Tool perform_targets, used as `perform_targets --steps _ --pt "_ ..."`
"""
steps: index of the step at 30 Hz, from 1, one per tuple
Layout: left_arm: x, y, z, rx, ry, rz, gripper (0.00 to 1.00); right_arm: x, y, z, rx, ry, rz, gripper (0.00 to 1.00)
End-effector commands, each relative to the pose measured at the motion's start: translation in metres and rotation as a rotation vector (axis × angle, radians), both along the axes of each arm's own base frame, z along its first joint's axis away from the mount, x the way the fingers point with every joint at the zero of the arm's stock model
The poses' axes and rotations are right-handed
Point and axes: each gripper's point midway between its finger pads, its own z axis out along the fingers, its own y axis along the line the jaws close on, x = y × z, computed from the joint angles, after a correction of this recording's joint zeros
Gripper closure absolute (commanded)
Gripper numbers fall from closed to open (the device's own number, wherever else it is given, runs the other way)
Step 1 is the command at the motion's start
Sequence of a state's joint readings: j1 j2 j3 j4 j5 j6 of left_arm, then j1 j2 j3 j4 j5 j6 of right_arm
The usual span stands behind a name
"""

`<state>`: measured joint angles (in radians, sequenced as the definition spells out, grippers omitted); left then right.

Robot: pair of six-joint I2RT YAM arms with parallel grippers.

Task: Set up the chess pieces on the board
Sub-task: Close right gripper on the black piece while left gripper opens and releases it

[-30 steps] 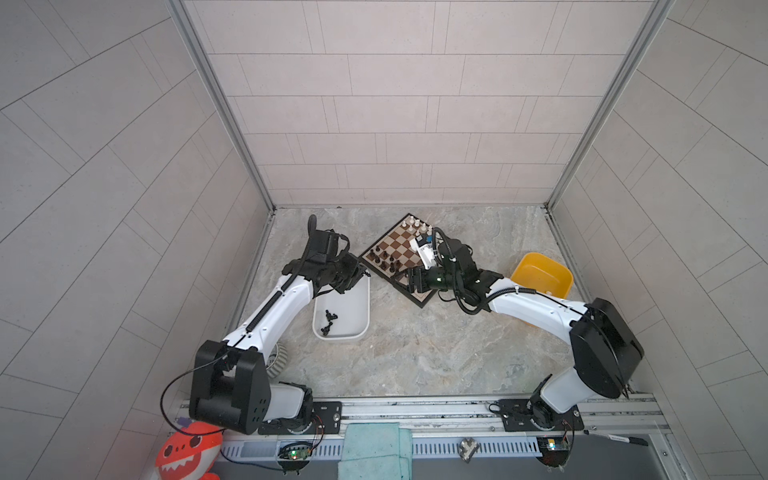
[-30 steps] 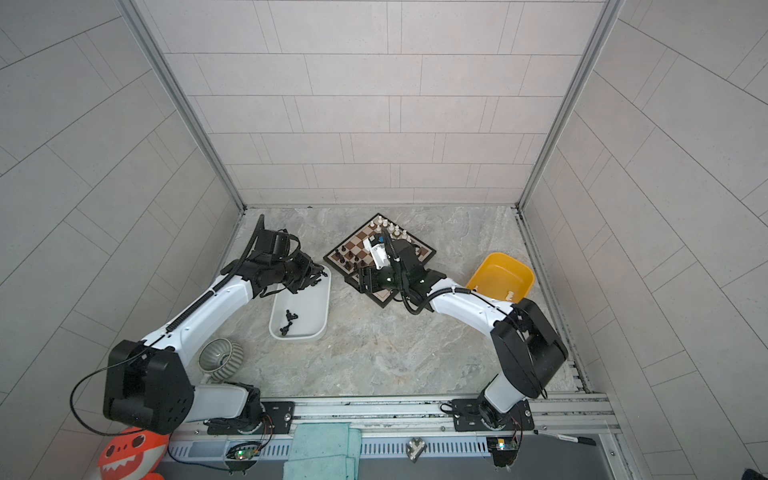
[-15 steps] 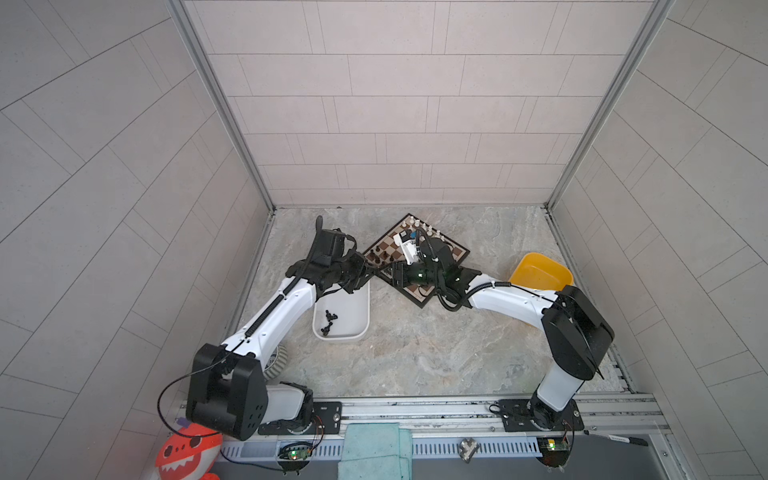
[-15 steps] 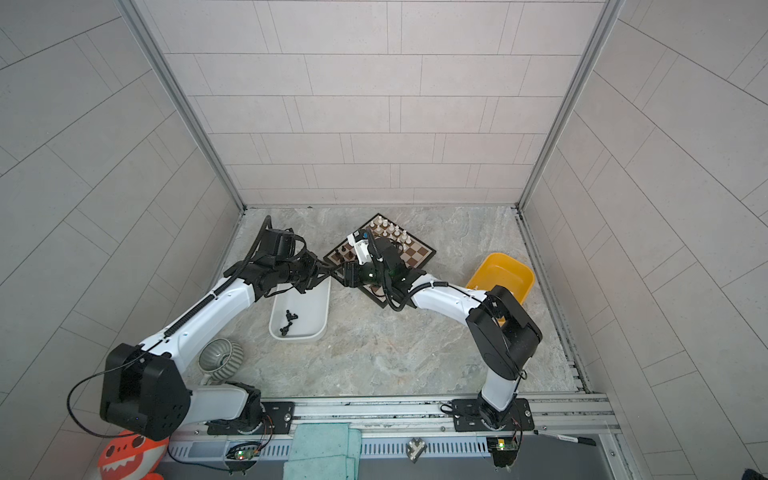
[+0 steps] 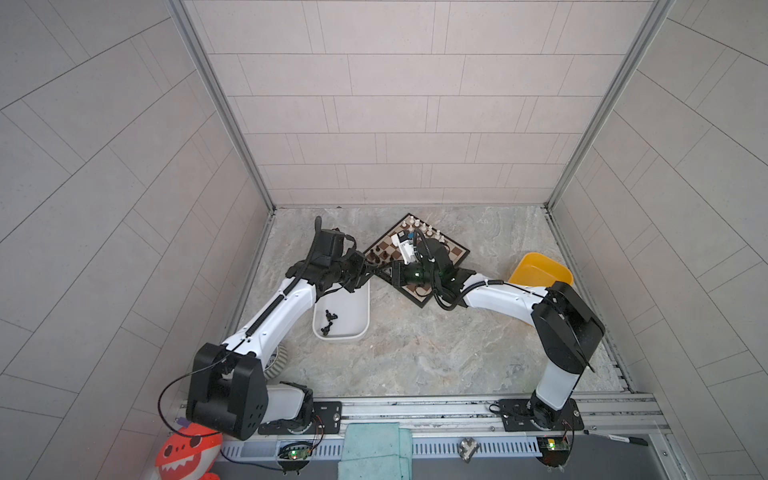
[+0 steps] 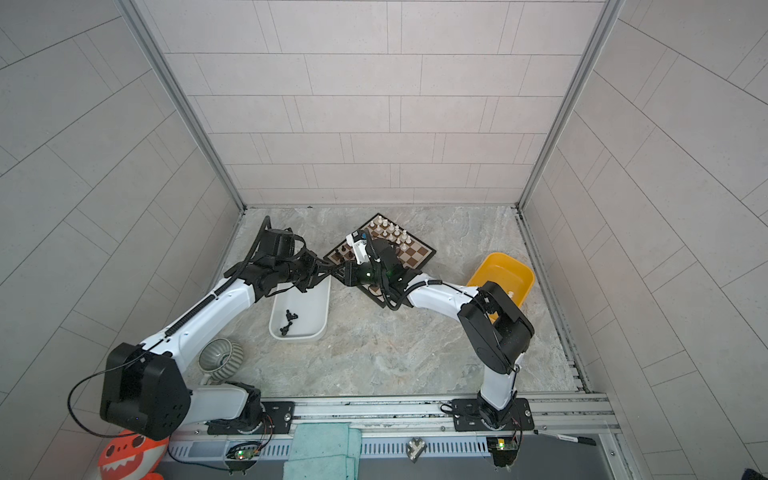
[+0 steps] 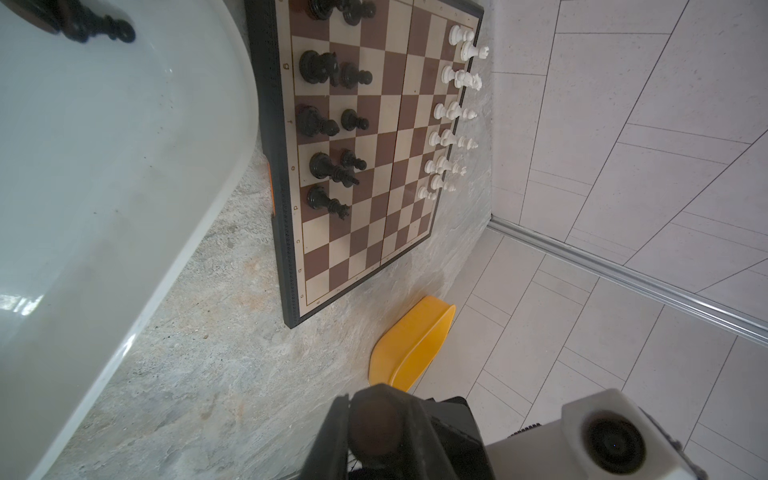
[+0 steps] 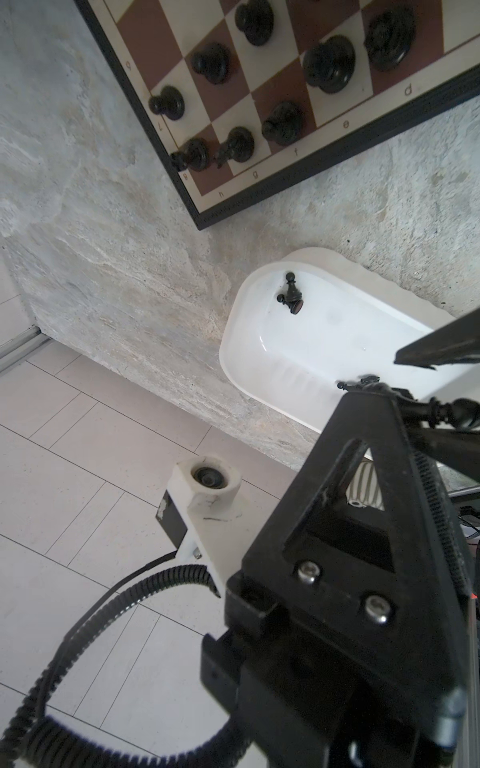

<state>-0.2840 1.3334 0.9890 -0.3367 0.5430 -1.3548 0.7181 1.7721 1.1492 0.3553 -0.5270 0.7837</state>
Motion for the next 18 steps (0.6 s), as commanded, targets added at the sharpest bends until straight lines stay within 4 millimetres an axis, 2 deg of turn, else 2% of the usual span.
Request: perform_targets --steps 1,7,9,10,12,14,16,18 --pt "-0.004 -0.002 0.002 -0.013 -0.012 0.000 0.88 0.004 0.007 0.017 0.061 -0.016 -0.004 0.78" --pt "-0.001 -0.002 0.002 -0.018 -0.018 0.010 0.88 0.004 0.010 0.019 0.085 -0.004 -0.001 0.90" --pt "-0.001 -0.002 0.001 -0.013 -0.026 0.008 0.84 0.002 0.009 0.022 0.087 -0.008 0.000 0.96" --pt "0.000 0.000 0.001 -0.006 -0.037 0.008 0.76 0.003 0.006 0.023 0.080 -0.010 -0.004 1.00" --pt "0.003 0.006 0.004 0.035 -0.074 -0.006 0.49 0.002 -0.007 0.025 0.051 -0.011 -0.019 1.00" --pt "0.000 0.016 0.006 0.115 -0.107 -0.064 0.25 0.002 -0.029 0.020 -0.039 -0.001 -0.041 1.00" --pt "-0.010 0.033 0.005 0.250 -0.132 -0.147 0.10 -0.001 -0.057 0.010 -0.187 0.026 -0.059 1.00" --pt "-0.020 0.048 0.004 0.361 -0.165 -0.232 0.04 -0.010 -0.088 -0.005 -0.398 0.043 -0.047 1.00"
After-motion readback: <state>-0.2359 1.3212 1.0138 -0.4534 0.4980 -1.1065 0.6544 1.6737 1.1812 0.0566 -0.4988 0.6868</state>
